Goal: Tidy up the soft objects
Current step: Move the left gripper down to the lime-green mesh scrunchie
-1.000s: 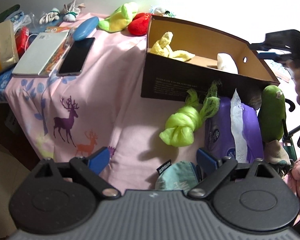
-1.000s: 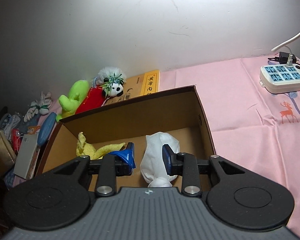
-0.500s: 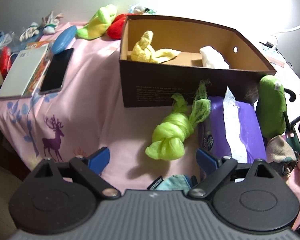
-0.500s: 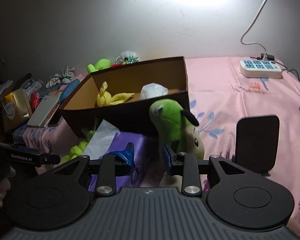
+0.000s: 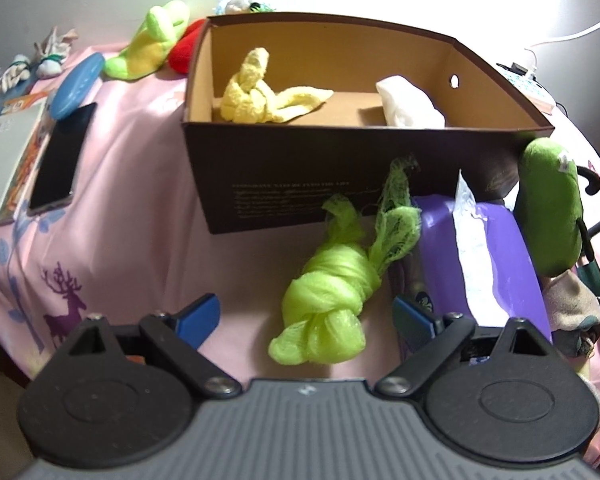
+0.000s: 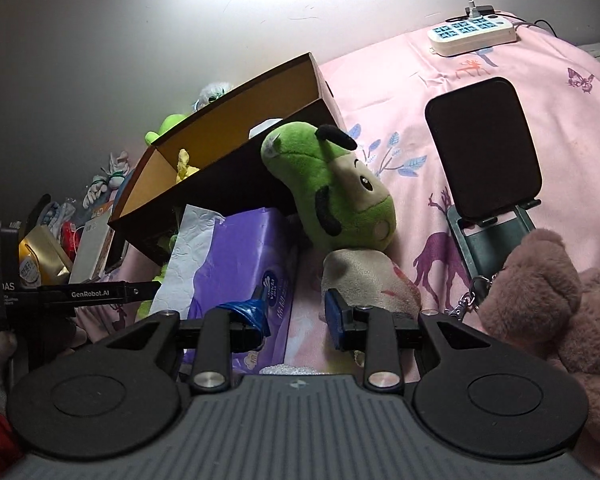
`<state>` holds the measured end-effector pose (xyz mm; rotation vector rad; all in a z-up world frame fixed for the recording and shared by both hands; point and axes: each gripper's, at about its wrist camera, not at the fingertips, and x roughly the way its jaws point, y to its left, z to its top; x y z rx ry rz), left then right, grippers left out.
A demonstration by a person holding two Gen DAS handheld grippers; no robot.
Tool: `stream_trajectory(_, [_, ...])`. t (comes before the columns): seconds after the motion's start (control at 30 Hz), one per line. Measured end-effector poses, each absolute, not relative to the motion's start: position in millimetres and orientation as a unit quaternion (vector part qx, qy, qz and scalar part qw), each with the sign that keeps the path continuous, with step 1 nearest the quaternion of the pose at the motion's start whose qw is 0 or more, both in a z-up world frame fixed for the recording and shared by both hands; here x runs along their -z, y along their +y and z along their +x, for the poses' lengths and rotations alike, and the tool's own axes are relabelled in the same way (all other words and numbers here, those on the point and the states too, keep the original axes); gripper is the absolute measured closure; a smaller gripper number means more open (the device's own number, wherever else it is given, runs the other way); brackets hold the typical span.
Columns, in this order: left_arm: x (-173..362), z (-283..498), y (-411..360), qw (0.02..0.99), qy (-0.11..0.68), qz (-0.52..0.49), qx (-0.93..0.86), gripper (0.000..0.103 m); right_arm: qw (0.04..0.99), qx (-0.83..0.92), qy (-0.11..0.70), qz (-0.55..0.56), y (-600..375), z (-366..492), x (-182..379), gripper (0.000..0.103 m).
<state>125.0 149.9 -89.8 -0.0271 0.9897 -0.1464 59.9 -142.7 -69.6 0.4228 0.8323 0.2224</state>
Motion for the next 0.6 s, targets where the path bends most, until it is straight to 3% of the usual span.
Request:
stream_trajectory(0.1, [99, 131, 148, 0.873, 0.484, -0.016, 0.066, 0.011, 0.886, -0.104, 0.402, 0.206, -144, 59, 71, 0.09])
stream_trajectory(0.17, [103, 134, 148, 0.868, 0.491, -0.028, 0.068, 0.024, 0.886, -0.102, 0.403, 0.205, -144, 59, 71, 0.09])
stream_trajectory(0.6, [108, 142, 135, 0.862, 0.503, -0.024, 0.055, 0.025, 0.883, -0.1, 0.411, 0.203, -142, 61, 73, 0.09])
